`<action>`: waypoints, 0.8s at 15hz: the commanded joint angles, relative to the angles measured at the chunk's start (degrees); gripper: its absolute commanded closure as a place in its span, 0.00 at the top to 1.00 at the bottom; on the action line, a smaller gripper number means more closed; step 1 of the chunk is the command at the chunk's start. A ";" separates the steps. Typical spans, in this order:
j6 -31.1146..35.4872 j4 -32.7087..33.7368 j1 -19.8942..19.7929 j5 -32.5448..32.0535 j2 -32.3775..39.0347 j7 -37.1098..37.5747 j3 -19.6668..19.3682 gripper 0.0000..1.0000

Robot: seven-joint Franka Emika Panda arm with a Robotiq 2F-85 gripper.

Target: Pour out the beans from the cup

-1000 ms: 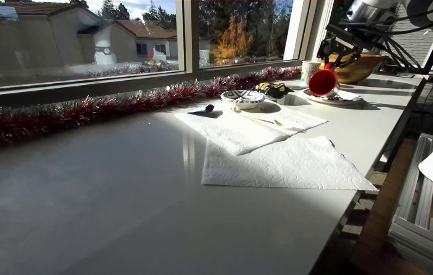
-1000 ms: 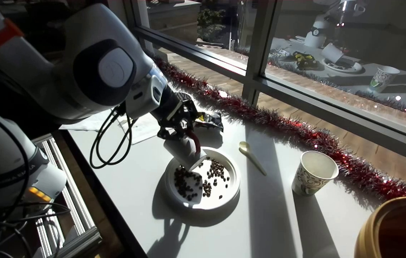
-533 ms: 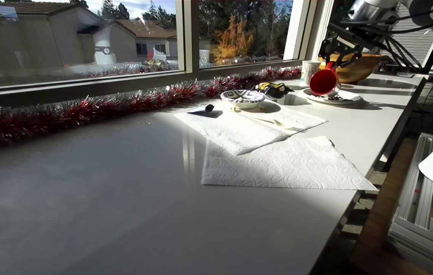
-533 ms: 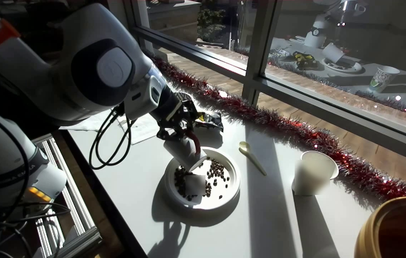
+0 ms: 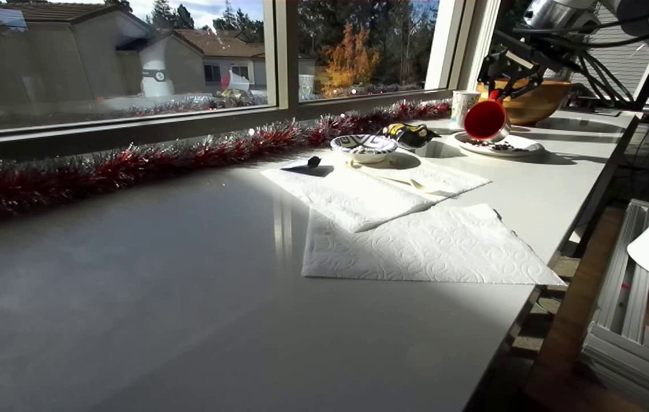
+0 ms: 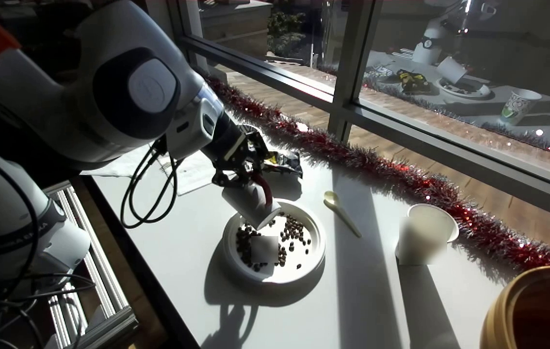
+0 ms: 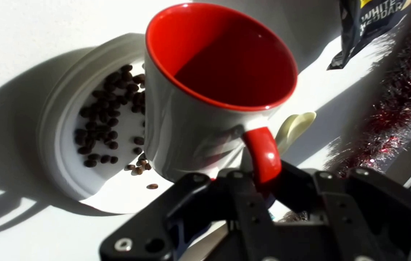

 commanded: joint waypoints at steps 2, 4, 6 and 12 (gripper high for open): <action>0.43 0.02 -0.50 -4.01 -4.04 1.89 0.31 0.02; 0.61 0.08 -0.61 -4.81 -4.71 2.37 0.19 0.02; 2.88 0.08 0.10 -3.14 -2.62 1.41 -0.59 0.02; 11.49 -0.48 0.08 -5.98 2.31 4.76 -2.35 0.02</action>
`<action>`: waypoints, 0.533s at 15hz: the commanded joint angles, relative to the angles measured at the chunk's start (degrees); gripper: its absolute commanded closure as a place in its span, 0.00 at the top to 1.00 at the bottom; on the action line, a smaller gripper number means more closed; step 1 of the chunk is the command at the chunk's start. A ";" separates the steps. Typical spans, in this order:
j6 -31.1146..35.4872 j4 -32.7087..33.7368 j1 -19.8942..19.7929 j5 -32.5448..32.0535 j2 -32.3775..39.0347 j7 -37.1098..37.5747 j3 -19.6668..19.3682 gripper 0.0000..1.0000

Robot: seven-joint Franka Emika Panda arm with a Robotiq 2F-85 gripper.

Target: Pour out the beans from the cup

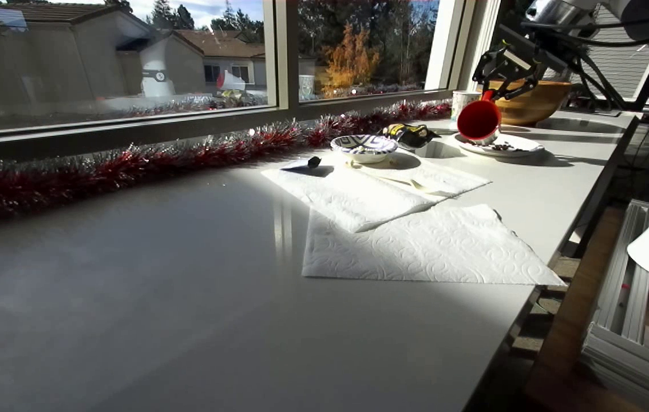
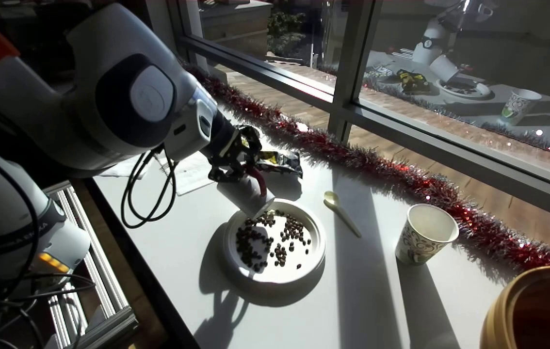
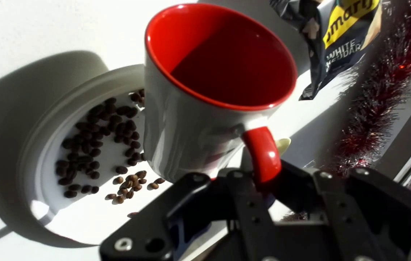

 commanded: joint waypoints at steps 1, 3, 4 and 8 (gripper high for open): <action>4.60 -0.09 -0.48 -4.49 0.80 5.11 -1.15 0.02; 4.76 -0.10 -1.47 -7.36 -0.12 8.13 -1.02 0.02; 4.58 -0.08 -2.06 -8.92 -0.92 9.44 -0.91 0.02; 4.26 0.23 -4.80 -14.96 -3.56 14.30 -0.10 0.02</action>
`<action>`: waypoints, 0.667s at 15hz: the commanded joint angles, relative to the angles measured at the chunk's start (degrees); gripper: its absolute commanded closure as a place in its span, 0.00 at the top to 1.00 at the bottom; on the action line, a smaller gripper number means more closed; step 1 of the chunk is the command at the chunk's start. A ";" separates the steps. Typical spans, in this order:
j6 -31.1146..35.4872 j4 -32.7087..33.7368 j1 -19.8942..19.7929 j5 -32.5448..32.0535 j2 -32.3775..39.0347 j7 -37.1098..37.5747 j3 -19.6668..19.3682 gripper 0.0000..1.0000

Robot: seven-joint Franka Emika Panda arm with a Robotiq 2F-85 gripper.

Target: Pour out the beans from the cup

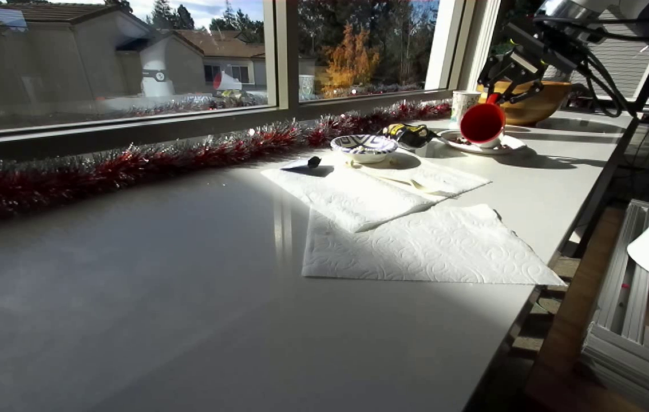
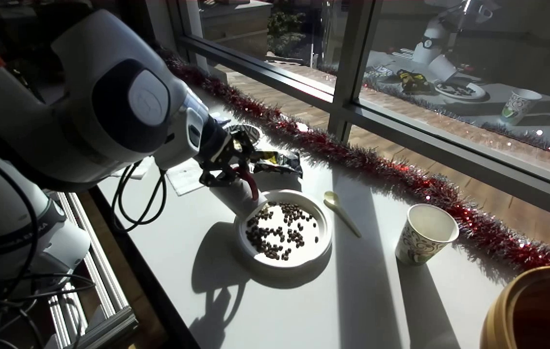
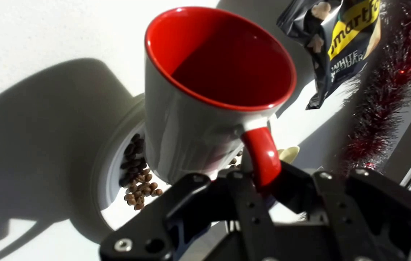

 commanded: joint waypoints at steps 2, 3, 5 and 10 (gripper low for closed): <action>0.81 0.14 -4.25 -8.32 -5.68 6.36 1.14 0.02; 0.69 0.19 -5.18 -9.61 -6.66 7.27 1.65 0.02; 1.08 0.22 -7.21 -11.90 -8.18 8.85 2.98 0.02; 5.79 0.22 -13.89 -17.05 -9.47 13.39 8.50 0.02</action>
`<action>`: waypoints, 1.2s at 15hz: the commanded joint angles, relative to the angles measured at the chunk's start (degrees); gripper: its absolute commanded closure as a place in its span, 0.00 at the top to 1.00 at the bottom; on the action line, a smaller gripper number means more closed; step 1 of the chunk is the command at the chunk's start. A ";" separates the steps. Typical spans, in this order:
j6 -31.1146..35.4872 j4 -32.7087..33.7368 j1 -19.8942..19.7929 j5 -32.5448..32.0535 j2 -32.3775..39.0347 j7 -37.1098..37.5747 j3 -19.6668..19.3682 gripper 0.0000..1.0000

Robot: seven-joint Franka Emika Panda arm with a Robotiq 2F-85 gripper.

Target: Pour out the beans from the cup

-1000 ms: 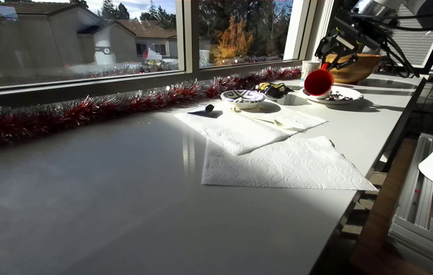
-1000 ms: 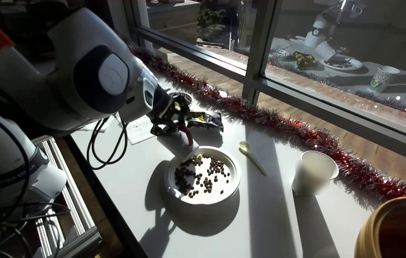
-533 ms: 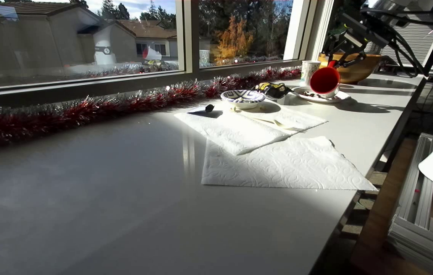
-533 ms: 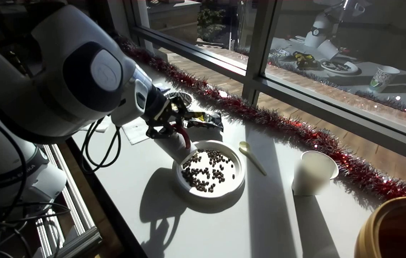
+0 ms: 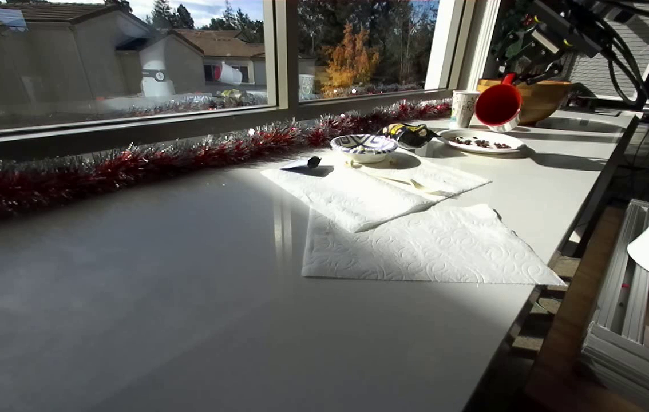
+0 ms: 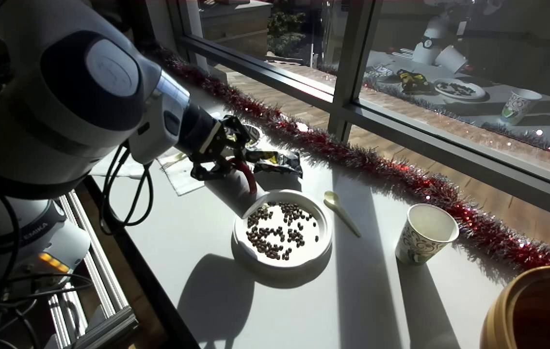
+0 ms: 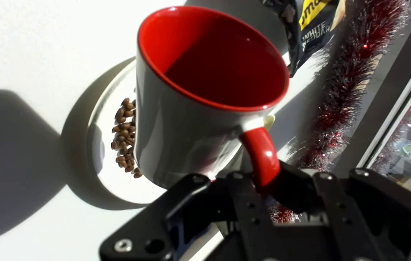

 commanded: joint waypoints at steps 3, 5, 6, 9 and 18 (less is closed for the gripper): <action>9.35 0.49 -10.39 -10.14 -1.30 11.33 9.00 0.02; 13.81 1.97 -14.26 -15.69 -1.21 18.41 12.99 0.02; 16.11 2.82 -16.08 -18.60 -1.46 22.11 14.95 0.02; 23.24 2.85 -25.17 -16.33 -0.31 17.19 20.13 0.02; 42.21 9.09 -49.74 -17.78 8.40 19.35 39.06 0.02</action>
